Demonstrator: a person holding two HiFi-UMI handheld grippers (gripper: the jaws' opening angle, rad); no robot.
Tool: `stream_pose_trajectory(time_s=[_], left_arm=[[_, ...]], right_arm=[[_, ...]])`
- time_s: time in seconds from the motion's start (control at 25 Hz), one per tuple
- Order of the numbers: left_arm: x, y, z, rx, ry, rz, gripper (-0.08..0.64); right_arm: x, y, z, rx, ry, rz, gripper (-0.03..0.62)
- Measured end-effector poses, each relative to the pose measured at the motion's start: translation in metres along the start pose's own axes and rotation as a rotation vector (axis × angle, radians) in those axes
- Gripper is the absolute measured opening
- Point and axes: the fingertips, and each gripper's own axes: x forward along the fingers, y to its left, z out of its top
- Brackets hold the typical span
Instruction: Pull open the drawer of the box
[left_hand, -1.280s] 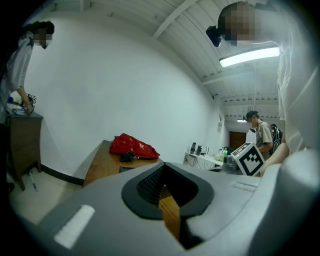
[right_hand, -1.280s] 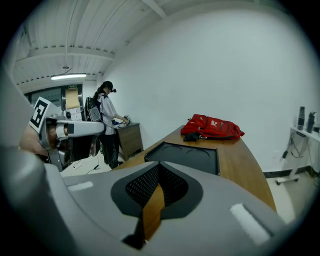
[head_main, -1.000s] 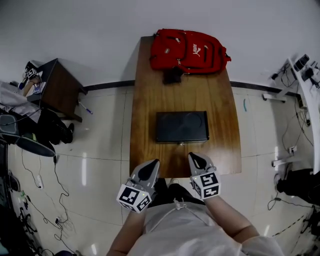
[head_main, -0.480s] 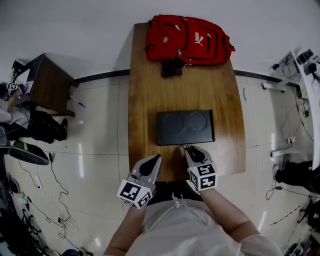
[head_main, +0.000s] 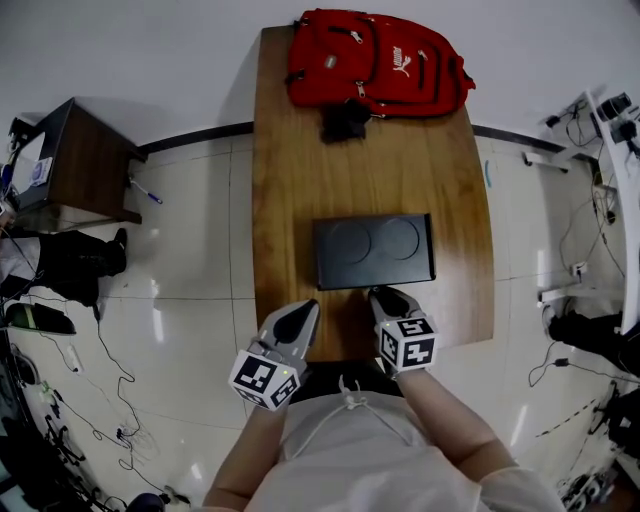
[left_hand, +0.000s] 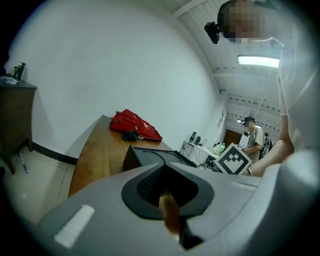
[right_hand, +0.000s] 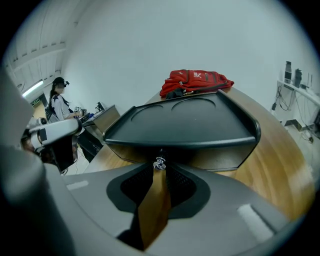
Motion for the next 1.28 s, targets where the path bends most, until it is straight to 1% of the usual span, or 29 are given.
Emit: stream_pose_trajectory(time_s=[0.32,0.52,0.96,1.28], left_arm=[[-0.006,0.000,-0.009,-0.010,0.014,-0.003,0.006],[-0.013,-0.007,-0.015,-0.006,0.016,-0.003,0.006],[-0.032,-0.027,-0.033,0.008,0.009,-0.002,0.006],[-0.041,-0.050,-0.048,0.016,0.013,-0.008,0.006]], right_arm=[[0.003,0.002,-0.002,-0.039,0.023,-0.016,0.072],[-0.003,0.004,-0.009,-0.046,0.033,-0.015,0.072],[-0.027,0.018,-0.050,-0.029,0.056,0.026,0.071],[-0.043,0.026,-0.078,-0.022,0.070,0.058,0.071]])
